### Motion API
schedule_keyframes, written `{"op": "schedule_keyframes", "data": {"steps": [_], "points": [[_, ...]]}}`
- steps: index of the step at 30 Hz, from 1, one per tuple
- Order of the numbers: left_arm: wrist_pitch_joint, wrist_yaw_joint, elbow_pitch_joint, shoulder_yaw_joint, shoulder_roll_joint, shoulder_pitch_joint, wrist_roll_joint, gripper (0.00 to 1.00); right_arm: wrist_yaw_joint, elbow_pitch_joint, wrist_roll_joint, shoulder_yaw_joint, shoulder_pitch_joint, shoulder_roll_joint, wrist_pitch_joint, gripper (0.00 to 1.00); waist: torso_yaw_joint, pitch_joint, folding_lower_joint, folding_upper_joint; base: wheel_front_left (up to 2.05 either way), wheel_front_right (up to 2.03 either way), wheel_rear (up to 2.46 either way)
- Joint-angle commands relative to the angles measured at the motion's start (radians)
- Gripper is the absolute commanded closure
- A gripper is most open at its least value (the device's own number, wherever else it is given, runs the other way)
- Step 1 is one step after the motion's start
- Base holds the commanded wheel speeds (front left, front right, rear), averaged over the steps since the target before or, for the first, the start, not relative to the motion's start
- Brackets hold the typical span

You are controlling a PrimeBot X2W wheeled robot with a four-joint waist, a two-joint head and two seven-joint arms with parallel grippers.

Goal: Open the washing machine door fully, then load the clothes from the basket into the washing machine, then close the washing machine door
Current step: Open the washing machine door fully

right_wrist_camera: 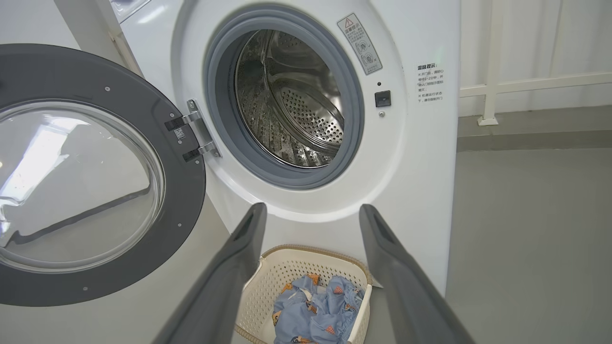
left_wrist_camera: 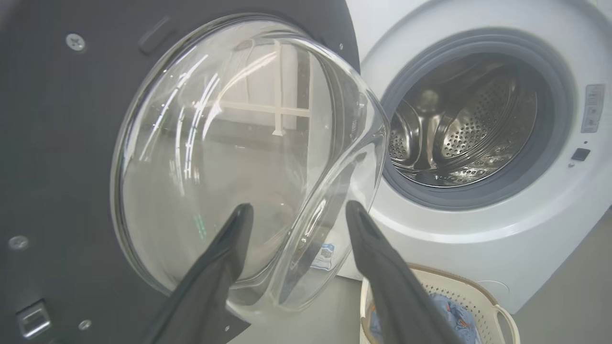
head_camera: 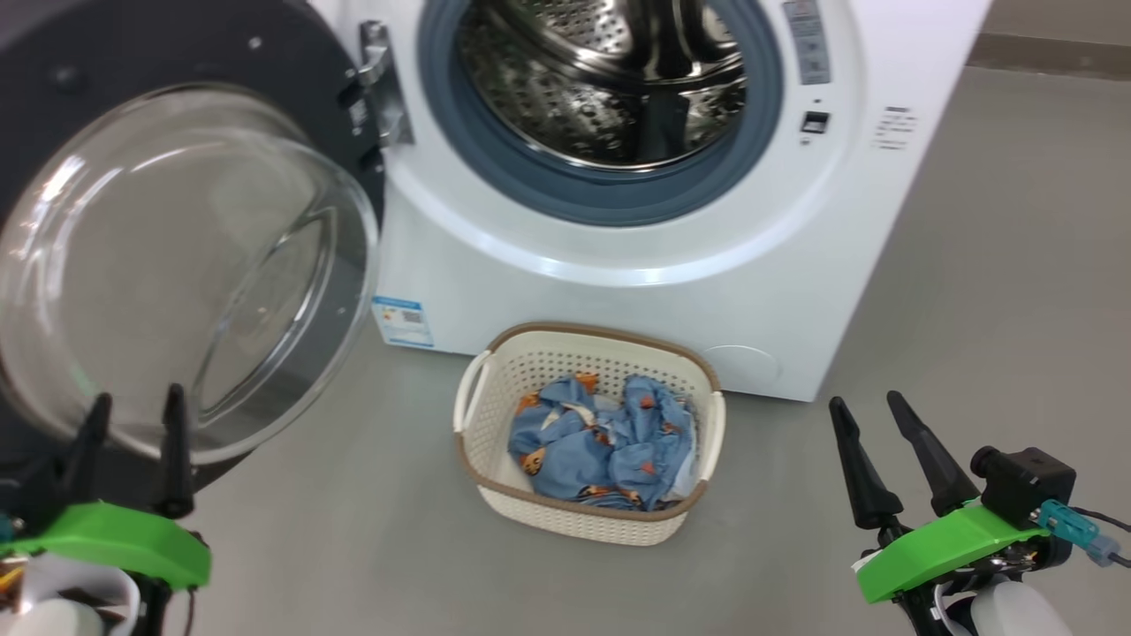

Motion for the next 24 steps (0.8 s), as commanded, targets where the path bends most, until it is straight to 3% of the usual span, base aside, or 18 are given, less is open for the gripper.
{"op": "schedule_keyframes", "data": {"steps": [1,10,24], "points": [[0.001,0.015,-0.051,0.034,0.03,-0.005,-0.002,0.0,0.002,-0.025,0.003,0.03,-0.002,-0.007,-0.012,0.0,-0.042,-0.013,0.0,0.0,0.0,0.0,0.0],[0.003,0.05,-0.15,0.012,-0.012,0.072,-0.005,0.0,0.002,-0.026,0.005,0.066,-0.017,-0.015,-0.012,0.0,-0.152,-0.024,0.0,0.0,0.0,0.0,0.0],[-0.023,0.044,-0.187,0.006,-0.041,0.131,-0.023,0.0,0.002,-0.034,0.006,0.07,-0.029,-0.04,-0.012,0.0,-0.266,-0.037,0.0,0.0,0.0,0.0,0.0]]}}
